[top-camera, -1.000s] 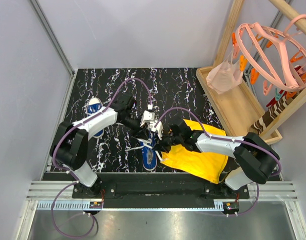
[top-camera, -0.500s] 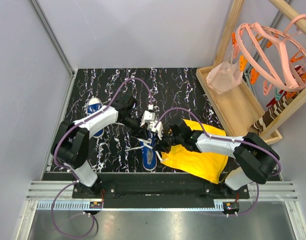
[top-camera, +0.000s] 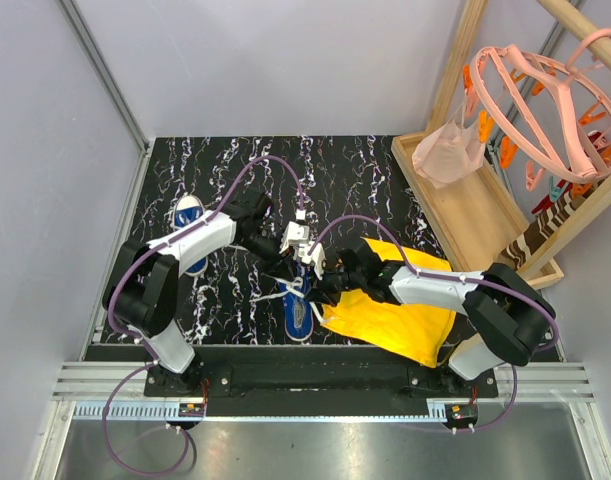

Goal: Tie the shoes

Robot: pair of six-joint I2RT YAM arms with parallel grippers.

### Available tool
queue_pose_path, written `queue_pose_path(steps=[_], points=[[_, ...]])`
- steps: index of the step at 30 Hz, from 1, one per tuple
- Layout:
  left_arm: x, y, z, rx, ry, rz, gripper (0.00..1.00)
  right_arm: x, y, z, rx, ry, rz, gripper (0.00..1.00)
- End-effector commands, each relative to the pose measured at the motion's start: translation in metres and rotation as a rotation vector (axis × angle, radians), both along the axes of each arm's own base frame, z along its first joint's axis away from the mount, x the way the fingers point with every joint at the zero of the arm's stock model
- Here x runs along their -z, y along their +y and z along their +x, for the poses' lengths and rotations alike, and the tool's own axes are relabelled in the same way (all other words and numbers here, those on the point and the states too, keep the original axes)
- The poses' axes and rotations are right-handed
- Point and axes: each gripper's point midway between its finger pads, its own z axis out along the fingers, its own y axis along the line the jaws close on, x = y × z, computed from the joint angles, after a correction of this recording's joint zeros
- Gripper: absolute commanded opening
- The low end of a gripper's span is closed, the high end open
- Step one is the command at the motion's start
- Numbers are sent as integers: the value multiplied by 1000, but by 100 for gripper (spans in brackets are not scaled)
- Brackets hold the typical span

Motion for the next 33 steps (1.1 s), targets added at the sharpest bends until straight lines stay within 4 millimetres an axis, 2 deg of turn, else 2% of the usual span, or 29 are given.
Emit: queue_pose_path(steps=[1,10,14,22,33], points=[[5,-2,2,5,-4,49,27,-39,26,19,-19,-105,118,0],[8,-5,-1,3,24,54,30,-46,27,21,-1,-118,136,0],[7,-6,0,-1,28,52,26,-50,25,22,-2,-158,153,0],[4,-6,-1,-17,56,55,28,-46,23,22,-21,-201,158,0],[1,-1,7,-91,119,57,28,-45,21,25,-51,-288,165,0]])
